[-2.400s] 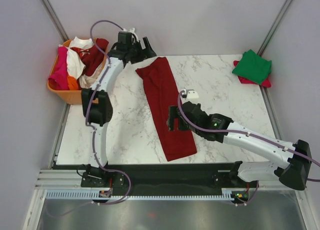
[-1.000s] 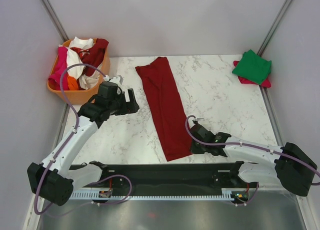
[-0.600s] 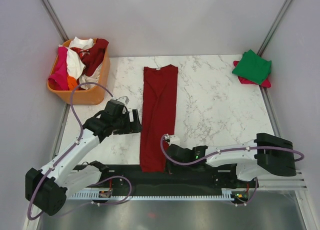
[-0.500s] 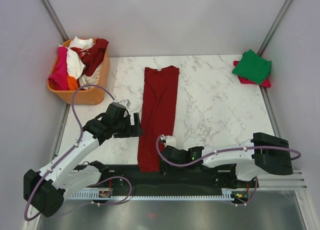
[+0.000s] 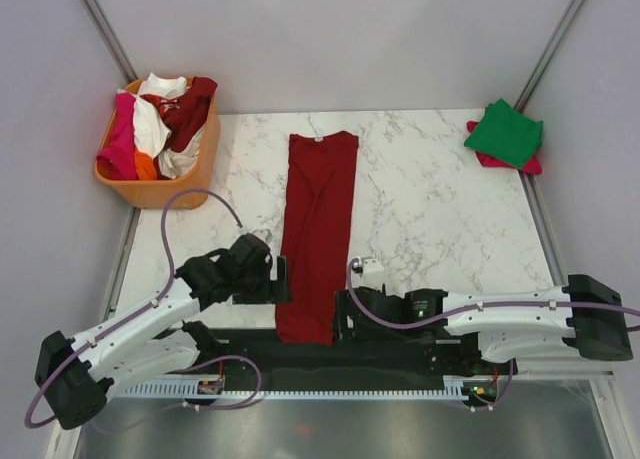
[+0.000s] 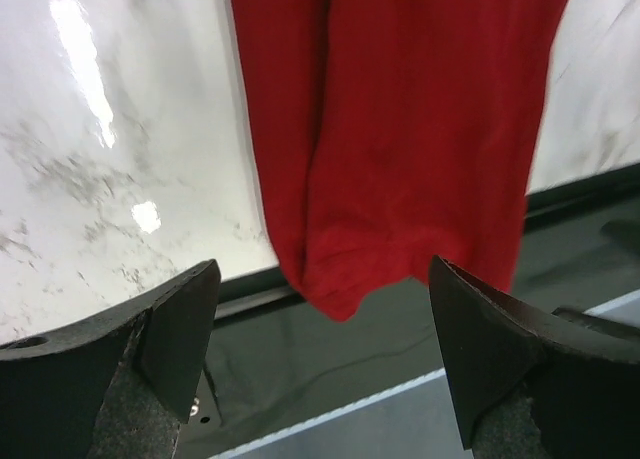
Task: Fold and stack the t-shirts
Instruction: Fold the tshirt
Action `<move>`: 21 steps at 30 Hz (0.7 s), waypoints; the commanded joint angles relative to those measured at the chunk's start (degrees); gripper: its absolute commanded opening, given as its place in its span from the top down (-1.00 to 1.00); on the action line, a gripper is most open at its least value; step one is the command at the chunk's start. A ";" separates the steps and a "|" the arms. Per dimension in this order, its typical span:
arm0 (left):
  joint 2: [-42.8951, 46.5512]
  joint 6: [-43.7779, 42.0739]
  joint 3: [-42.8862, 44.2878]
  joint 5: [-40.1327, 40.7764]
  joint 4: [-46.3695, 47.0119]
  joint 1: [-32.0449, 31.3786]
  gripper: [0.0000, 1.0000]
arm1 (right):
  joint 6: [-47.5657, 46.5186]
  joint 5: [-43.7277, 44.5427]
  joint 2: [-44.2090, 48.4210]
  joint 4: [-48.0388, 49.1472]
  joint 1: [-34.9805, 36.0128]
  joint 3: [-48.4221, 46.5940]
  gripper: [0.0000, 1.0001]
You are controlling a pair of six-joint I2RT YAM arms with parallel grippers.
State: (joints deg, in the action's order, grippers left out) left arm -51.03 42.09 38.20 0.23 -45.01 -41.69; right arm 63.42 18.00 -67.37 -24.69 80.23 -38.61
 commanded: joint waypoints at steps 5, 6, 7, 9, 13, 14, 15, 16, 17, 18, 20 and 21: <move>-1.36 3.44 -4.18 1.18 -1.66 -10.50 -0.83 | 0.31 -3.58 -4.33 12.02 0.11 3.37 -0.56; -1.53 3.44 -4.09 1.18 -1.66 -10.86 -0.83 | 0.04 -3.50 -5.74 12.47 0.19 2.93 -0.53; -1.53 3.44 -3.75 1.18 -1.66 -11.21 -0.83 | -0.40 -3.67 -7.84 13.78 0.11 2.06 -0.52; -1.45 3.44 -3.74 1.18 -1.66 -11.83 -0.83 | -1.19 -3.32 -9.43 14.93 0.11 1.52 -0.51; -1.44 3.44 -4.00 1.18 -1.66 -12.45 -0.83 | -1.81 -2.27 -12.51 16.51 0.11 0.64 -0.39; -1.45 3.44 -4.09 1.18 -1.66 -12.54 -0.83 | -1.89 -2.27 -13.04 16.69 0.11 0.73 -0.30; -1.45 3.44 -4.35 1.18 -1.66 -12.80 -0.83 | -1.89 -2.18 -13.39 16.78 0.11 0.73 -0.22; -1.62 3.44 -4.71 1.18 -1.66 -12.89 -0.83 | -1.81 -2.00 -14.01 17.04 0.11 0.90 -0.05; -1.53 21.54 -4.88 8.22 -2.53 -13.15 -0.75 | -1.72 -2.00 -14.27 17.13 0.19 1.08 0.03; -1.36 21.98 -5.41 8.12 -2.80 -13.33 -0.75 | -1.63 -1.57 -14.45 17.22 0.11 1.34 0.32; -0.83 22.95 -6.02 7.95 -2.80 -14.11 -0.73 | -1.54 -1.48 -14.28 17.13 0.02 1.61 0.70; -0.48 23.13 -6.38 7.86 -2.80 -14.55 -0.72 | -1.54 -1.39 -13.84 17.04 -0.07 1.78 1.00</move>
State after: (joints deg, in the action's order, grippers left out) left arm -52.53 55.22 33.06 4.38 -47.11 -54.89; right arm 61.58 15.11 -81.49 -9.34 80.25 -35.83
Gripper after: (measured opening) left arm 0.867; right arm 0.073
